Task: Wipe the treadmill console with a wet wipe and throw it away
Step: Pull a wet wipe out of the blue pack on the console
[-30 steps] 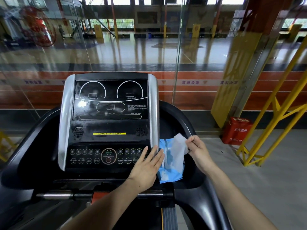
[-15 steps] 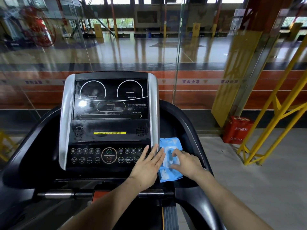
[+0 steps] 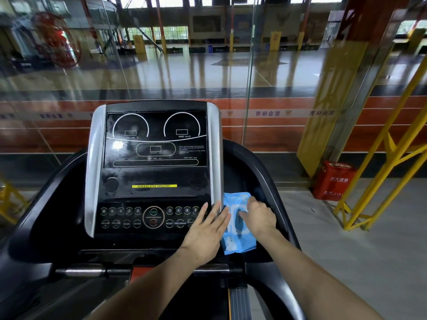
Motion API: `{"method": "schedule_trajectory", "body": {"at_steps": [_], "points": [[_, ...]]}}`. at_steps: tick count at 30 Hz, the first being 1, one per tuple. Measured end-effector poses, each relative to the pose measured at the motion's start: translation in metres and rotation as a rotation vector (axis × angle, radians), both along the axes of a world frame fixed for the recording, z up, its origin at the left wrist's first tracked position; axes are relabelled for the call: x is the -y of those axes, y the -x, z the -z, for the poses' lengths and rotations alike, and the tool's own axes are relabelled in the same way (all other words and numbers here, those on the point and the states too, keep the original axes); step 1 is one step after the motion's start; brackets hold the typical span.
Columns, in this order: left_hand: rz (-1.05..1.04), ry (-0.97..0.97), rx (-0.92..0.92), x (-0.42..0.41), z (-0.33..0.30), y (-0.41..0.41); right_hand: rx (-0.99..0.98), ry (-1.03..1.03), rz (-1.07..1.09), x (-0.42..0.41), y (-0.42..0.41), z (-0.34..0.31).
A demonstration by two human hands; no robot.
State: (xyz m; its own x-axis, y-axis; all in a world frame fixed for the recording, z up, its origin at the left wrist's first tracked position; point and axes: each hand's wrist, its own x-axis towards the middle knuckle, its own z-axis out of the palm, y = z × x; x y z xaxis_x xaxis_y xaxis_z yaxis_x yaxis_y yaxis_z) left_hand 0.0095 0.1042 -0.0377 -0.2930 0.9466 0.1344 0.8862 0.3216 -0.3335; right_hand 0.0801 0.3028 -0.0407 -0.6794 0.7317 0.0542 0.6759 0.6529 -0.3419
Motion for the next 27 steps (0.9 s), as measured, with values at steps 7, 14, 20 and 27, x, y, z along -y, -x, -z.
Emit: {"method": "schedule_trajectory", "body": {"at_steps": [7, 14, 20, 27], "points": [[0.01, 0.005, -0.01, -0.008, -0.004, -0.002, -0.388, 0.32, 0.0, -0.007, -0.012, -0.014], [0.093, 0.12, -0.099, -0.035, 0.006, -0.013, -0.683, 0.616, 0.038, -0.012, -0.044, -0.04], [0.062, 0.319, -0.153, -0.054, 0.003, -0.01, -0.661, 0.56, 0.048, -0.014, -0.061, -0.037], [0.01, 0.43, -0.166, -0.063, 0.0, -0.015, -0.779, 0.608, 0.013, -0.01, -0.065, -0.036]]}}
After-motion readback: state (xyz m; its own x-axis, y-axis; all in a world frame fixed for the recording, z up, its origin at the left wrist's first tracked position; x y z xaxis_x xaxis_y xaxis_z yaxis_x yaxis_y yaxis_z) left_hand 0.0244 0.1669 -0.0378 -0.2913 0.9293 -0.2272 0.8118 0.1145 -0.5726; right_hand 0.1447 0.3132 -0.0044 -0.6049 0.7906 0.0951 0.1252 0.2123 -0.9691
